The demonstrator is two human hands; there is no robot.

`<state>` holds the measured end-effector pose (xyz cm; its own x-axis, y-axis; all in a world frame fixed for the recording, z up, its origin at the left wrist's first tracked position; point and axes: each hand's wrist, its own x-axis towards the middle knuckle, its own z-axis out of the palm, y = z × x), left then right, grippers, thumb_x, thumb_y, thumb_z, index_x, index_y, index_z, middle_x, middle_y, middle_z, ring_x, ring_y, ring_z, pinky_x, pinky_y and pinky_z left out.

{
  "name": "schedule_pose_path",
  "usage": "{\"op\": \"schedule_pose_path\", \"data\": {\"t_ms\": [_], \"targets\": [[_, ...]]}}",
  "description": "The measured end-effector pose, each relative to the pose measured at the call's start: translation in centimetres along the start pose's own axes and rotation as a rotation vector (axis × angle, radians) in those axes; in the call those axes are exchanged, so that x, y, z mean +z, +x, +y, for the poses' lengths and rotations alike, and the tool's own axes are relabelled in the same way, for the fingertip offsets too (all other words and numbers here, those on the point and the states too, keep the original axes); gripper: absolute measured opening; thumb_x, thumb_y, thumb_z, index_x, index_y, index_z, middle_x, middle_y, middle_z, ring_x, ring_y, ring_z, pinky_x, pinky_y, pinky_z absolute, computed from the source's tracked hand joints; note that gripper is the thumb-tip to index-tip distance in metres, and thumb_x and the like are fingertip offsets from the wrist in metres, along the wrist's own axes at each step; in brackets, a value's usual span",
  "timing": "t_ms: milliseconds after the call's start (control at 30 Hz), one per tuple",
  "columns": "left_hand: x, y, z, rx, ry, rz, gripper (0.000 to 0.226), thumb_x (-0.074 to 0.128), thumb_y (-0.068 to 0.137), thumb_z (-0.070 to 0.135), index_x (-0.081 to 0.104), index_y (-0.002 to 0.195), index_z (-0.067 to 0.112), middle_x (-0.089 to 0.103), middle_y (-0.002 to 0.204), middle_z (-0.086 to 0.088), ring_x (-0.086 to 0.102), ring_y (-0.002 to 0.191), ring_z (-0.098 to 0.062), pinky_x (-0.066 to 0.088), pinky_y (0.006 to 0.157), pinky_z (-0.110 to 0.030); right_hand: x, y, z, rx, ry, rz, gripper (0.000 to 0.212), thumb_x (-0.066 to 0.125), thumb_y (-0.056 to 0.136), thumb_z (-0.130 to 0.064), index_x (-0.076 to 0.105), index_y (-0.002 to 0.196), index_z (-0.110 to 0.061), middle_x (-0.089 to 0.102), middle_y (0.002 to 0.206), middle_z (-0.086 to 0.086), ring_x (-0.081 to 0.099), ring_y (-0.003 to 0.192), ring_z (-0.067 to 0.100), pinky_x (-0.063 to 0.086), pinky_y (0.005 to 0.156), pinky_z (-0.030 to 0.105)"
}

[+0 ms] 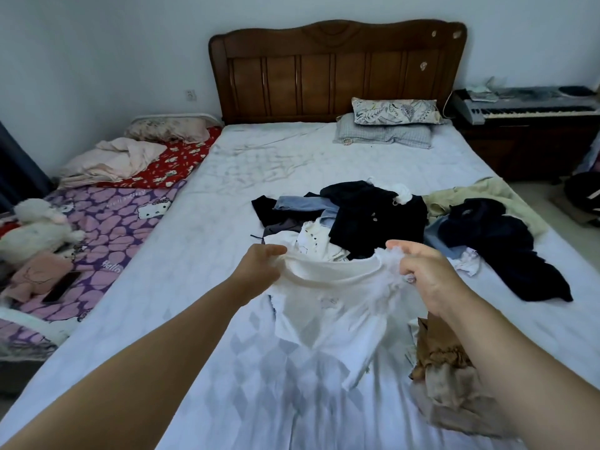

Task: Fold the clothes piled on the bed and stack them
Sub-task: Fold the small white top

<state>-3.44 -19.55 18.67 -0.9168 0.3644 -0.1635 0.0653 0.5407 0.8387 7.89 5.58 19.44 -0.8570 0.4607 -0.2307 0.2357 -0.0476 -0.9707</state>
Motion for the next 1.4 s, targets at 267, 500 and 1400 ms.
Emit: {"op": "schedule_pose_path", "data": {"t_ms": [267,500,1400], "targets": [[0.2,2.5,-2.0,0.089,0.698,0.143,0.021,0.056,0.091,0.030,0.066,0.108,0.022,0.045,0.097,0.001,0.055,0.100,-0.024,0.036,0.072,-0.026,-1.0,3.4,1.8,-0.171,-0.848,0.081,0.024,0.060,0.083,-0.012,0.052,0.064,-0.023,0.054,0.081,0.002,0.052,0.080,0.026,0.035,0.062,0.031],[0.0,6.4,-1.2,0.264,0.834,0.258,0.018,0.044,0.096,0.021,0.056,0.085,0.013,0.065,0.092,-0.006,0.056,0.092,-0.030,0.031,0.085,-0.034,-1.3,7.6,0.7,-0.234,-1.035,0.211,0.045,0.066,0.086,-0.034,0.031,0.061,-0.021,0.041,0.078,-0.001,0.043,0.075,0.025,0.029,0.066,0.032],[10.1,-0.3,-18.9,0.447,0.916,-0.334,0.051,0.070,0.030,-0.011,0.067,0.065,0.027,0.063,0.073,0.008,0.065,0.072,-0.014,0.034,0.095,-0.030,0.7,2.5,21.3,-0.041,-1.190,-0.809,0.035,0.057,0.077,-0.013,0.032,0.058,-0.028,0.040,0.060,-0.011,0.045,0.071,0.014,0.032,0.057,0.024]]}}
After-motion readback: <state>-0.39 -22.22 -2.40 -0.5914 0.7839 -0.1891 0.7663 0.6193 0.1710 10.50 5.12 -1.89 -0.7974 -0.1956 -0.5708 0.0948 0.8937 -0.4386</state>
